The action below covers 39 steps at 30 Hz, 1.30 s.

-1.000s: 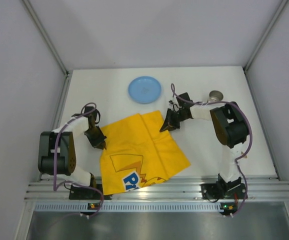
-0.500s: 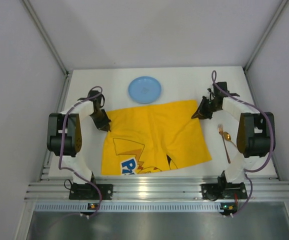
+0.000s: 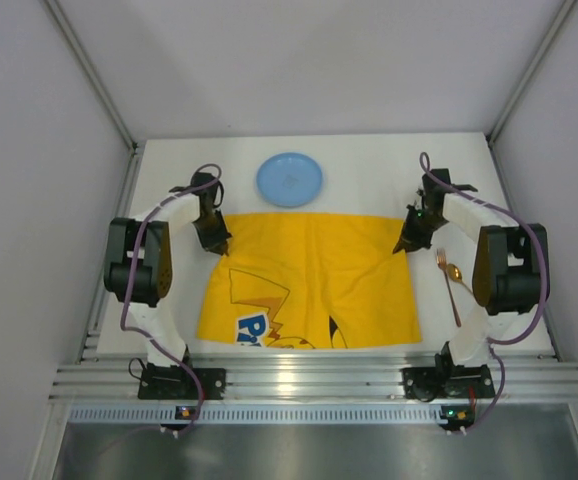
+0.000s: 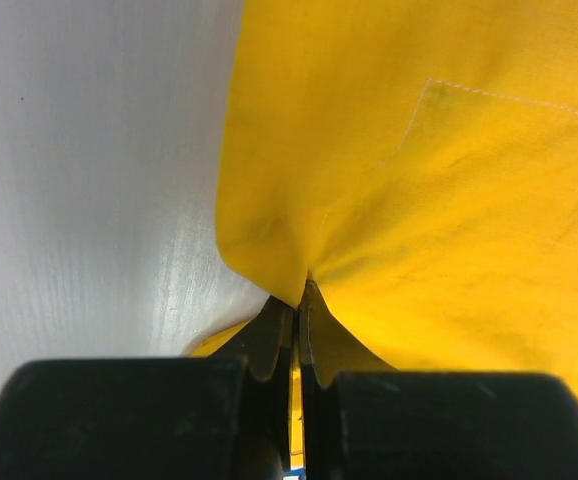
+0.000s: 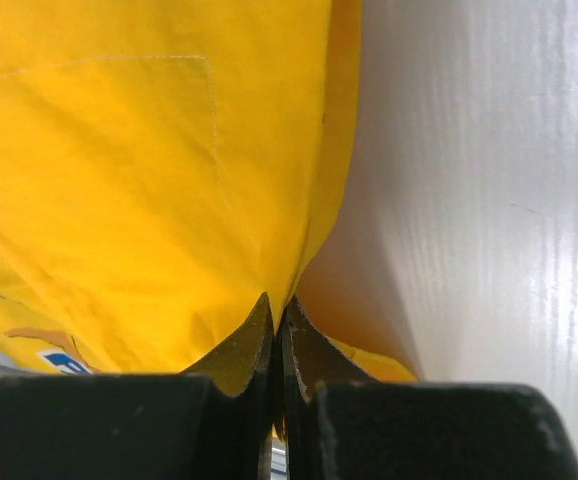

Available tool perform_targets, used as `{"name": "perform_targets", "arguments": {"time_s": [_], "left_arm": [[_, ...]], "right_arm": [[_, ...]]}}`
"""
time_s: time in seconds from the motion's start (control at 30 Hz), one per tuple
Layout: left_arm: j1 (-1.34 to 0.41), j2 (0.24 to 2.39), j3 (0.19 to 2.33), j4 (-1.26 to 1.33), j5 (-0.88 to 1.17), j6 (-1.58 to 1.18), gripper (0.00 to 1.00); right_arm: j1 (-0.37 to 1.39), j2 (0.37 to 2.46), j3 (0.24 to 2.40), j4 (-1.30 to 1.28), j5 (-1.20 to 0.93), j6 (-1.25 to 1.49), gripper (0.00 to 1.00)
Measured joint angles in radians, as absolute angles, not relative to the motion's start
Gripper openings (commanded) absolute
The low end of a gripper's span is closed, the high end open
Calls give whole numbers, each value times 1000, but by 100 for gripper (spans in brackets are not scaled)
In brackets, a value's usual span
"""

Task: Set the dinner table for one person

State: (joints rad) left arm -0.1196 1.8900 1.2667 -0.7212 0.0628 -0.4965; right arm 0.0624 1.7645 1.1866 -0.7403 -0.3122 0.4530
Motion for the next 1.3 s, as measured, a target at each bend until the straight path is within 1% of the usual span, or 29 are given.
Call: {"name": "perform_targets", "arguments": {"time_s": [0.03, 0.13, 0.17, 0.23, 0.27, 0.3, 0.33, 0.37, 0.4, 0.43, 0.47, 0.6, 0.73, 0.77, 0.8, 0.83, 0.93, 1.03, 1.1, 1.17, 1.23, 1.27, 1.3], "left_arm": [[-125, 1890, 1268, -724, 56, -495, 0], [-131, 1889, 1268, -731, 41, -495, 0], [-132, 1888, 1268, -735, 33, -495, 0], [-133, 1882, 1268, -747, 16, -498, 1], [-133, 1876, 1268, -754, 5, -499, 5], [-133, 1868, 1268, -762, -2, -500, 10], [-133, 1860, 1268, -767, -7, -501, 30], [-133, 1848, 1269, -772, -17, -500, 42], [-133, 1840, 1273, -779, -26, -501, 58], [-133, 1835, 1284, -794, -36, -501, 98], [-133, 1833, 1304, -811, -53, -502, 99], [-133, 1833, 1426, -860, -125, -522, 99], [-133, 1833, 1523, -796, -101, -520, 98], [-133, 1840, 1539, -763, -77, -520, 94], [-133, 1853, 1562, -737, -52, -522, 88], [-134, 1877, 1592, -717, -25, -522, 86], [-141, 2026, 1749, -649, 49, -522, 84], [-155, 2204, 1885, -579, 113, -530, 82], [-164, 2298, 1939, -563, 152, -547, 80], [-170, 2361, 1971, -550, 180, -561, 76], [-173, 2378, 2031, -537, 207, -579, 69], [-175, 2389, 2059, -522, 219, -585, 61], [-176, 2397, 2075, -516, 225, -592, 56]], "right_arm": [[62, 1765, 1188, -751, -295, 447, 2], [59, 1765, 1205, -783, -265, 434, 13], [58, 1765, 1216, -789, -263, 429, 21], [58, 1765, 1247, -792, -263, 422, 31], [58, 1765, 1262, -792, -263, 417, 40], [58, 1765, 1281, -790, -263, 413, 45], [58, 1765, 1287, -789, -263, 404, 51], [57, 1765, 1309, -789, -264, 404, 56], [56, 1765, 1322, -787, -265, 399, 57], [56, 1765, 1330, -786, -266, 395, 58], [56, 1762, 1332, -784, -266, 393, 61], [56, 1731, 1314, -794, -268, 393, 63], [56, 1629, 1276, -815, -282, 396, 65], [56, 1600, 1269, -818, -286, 397, 65], [56, 1565, 1263, -824, -289, 397, 65], [56, 1539, 1261, -832, -291, 399, 65], [56, 1471, 1261, -862, -294, 403, 66], [56, 1449, 1283, -928, -289, 403, 66], [56, 1449, 1319, -975, -281, 403, 67], [53, 1449, 1359, -1013, -275, 403, 67], [48, 1449, 1399, -1040, -272, 403, 67], [44, 1450, 1419, -1052, -269, 403, 67], [42, 1452, 1438, -1060, -267, 404, 67]]}}
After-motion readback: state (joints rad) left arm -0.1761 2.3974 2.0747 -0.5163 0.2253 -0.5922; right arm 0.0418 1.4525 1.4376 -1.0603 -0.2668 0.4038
